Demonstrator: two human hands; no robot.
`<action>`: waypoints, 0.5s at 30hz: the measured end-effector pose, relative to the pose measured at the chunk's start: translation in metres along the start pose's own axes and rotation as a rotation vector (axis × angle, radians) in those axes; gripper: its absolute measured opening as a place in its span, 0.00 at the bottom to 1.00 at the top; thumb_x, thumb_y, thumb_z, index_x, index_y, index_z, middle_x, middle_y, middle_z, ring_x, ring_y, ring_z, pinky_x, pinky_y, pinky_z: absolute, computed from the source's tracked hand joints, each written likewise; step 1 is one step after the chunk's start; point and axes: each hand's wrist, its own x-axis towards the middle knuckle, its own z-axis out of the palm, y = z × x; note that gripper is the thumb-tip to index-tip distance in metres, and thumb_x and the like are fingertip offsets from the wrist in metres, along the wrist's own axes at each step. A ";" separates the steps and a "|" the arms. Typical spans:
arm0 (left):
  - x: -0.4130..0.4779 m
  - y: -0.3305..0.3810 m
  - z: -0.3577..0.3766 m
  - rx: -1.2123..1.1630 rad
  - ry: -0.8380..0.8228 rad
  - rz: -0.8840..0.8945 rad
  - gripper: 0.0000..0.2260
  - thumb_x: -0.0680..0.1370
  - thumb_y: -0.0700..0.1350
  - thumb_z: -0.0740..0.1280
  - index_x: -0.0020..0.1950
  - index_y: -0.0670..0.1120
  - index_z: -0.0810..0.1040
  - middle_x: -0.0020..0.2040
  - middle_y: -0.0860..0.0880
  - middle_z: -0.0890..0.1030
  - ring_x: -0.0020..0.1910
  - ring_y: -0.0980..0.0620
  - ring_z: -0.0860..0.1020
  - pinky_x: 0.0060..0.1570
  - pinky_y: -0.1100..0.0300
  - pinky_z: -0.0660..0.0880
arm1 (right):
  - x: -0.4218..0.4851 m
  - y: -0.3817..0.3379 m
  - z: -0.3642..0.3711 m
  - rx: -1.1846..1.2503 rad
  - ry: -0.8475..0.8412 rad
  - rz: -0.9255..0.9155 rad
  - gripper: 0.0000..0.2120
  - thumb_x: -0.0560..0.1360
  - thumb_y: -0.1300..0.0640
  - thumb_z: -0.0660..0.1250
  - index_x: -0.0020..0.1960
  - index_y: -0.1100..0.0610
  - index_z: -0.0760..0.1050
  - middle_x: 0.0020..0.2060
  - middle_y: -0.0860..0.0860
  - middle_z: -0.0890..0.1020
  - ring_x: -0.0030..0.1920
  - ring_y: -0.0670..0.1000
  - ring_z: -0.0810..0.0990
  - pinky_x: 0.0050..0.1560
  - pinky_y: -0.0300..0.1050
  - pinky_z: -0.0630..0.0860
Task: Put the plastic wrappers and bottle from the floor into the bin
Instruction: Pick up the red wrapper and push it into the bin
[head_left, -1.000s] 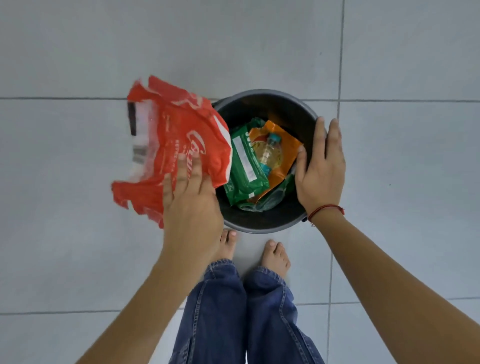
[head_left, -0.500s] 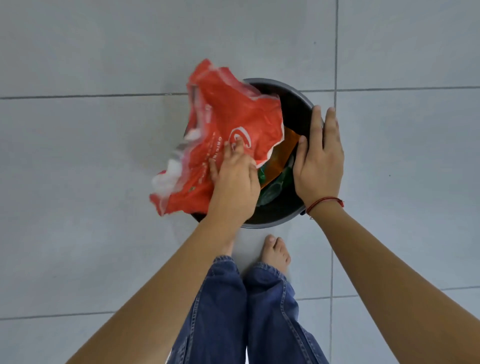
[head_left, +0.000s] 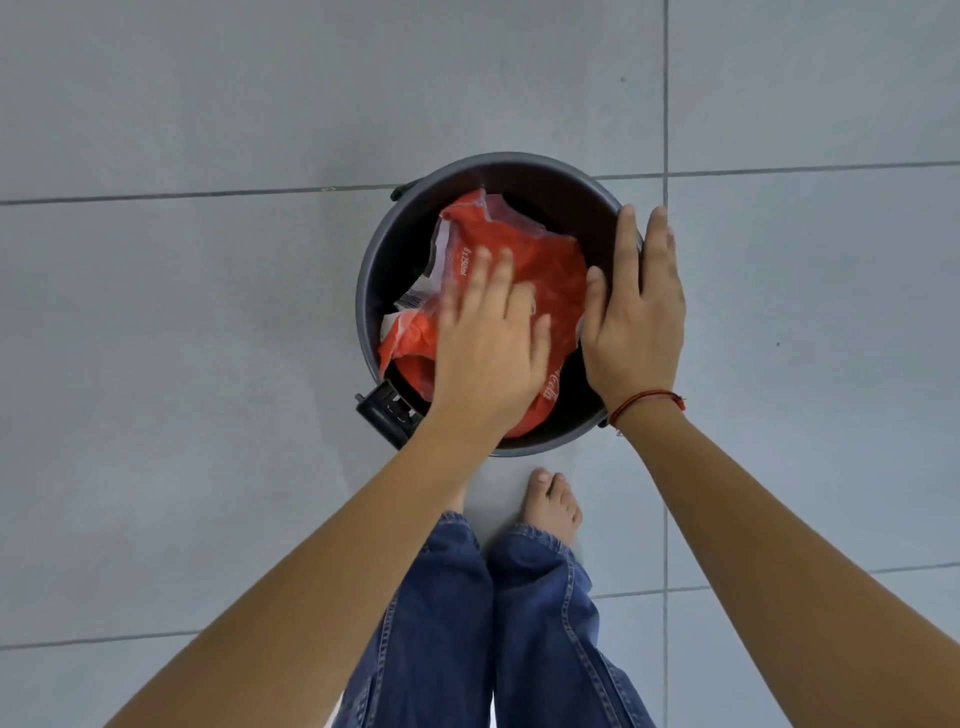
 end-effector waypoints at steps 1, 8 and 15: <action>-0.002 -0.004 -0.001 0.125 0.019 -0.023 0.24 0.79 0.54 0.57 0.73 0.44 0.66 0.77 0.40 0.58 0.77 0.41 0.53 0.73 0.41 0.48 | 0.000 0.000 0.000 -0.011 0.002 0.000 0.24 0.82 0.53 0.54 0.76 0.57 0.56 0.75 0.62 0.59 0.75 0.61 0.58 0.70 0.57 0.63; 0.015 -0.037 0.046 0.365 -0.558 -0.139 0.40 0.75 0.71 0.46 0.78 0.51 0.37 0.76 0.41 0.31 0.74 0.40 0.31 0.70 0.39 0.32 | -0.001 0.001 0.001 -0.093 -0.018 0.003 0.25 0.82 0.51 0.54 0.76 0.57 0.55 0.75 0.61 0.57 0.76 0.61 0.55 0.73 0.60 0.58; 0.029 -0.029 0.033 0.423 -0.752 -0.210 0.40 0.75 0.72 0.47 0.77 0.51 0.34 0.75 0.41 0.30 0.74 0.40 0.29 0.69 0.37 0.33 | 0.000 -0.003 -0.002 -0.239 -0.128 0.017 0.28 0.82 0.46 0.52 0.77 0.55 0.49 0.77 0.60 0.53 0.77 0.59 0.50 0.74 0.61 0.48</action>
